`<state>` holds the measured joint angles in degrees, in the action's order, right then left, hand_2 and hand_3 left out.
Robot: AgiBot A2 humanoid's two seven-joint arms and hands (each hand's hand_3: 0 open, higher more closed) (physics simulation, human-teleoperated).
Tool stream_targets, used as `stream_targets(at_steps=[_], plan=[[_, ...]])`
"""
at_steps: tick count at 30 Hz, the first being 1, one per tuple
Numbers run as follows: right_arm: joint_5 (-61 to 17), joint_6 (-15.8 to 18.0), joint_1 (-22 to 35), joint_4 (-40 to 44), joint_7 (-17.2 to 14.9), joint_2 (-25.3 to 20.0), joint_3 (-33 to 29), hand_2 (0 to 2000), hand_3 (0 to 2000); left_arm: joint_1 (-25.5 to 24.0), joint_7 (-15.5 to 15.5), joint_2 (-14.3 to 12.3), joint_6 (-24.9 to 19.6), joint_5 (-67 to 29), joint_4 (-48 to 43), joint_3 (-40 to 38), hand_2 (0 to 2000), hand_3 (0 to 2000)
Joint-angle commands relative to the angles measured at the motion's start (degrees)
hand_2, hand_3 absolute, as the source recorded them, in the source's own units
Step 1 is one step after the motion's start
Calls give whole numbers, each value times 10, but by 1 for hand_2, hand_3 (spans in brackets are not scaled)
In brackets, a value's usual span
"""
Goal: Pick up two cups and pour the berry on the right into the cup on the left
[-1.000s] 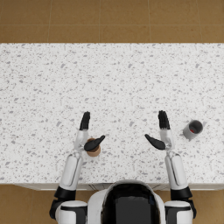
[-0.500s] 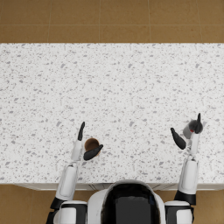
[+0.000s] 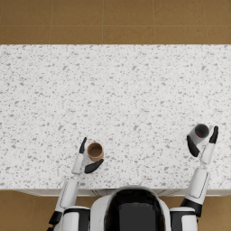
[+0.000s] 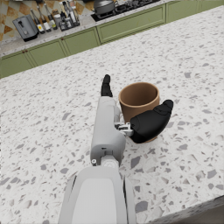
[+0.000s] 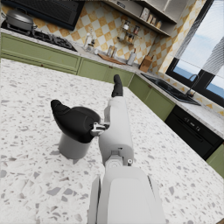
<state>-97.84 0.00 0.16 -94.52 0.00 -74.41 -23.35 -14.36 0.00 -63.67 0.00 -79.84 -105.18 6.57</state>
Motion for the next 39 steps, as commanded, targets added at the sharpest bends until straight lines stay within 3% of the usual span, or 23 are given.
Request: stream_targets(at_steps=[1,22,38,39], plan=[[0,0,12,43,0,4,3,0,0,14,0,-7,0,0,27,-5,0,0],[-1,-4,119,280,0,20,29,0,0,44,-2,-46,-10,0,87,-4,0,0],[-1,8,162,321,1,19,35,0,0,76,-1,-78,-10,0,138,9,0,0],[-1,8,158,315,1,18,31,1361,327,72,-1,-77,-10,0,131,0,1361,327]])
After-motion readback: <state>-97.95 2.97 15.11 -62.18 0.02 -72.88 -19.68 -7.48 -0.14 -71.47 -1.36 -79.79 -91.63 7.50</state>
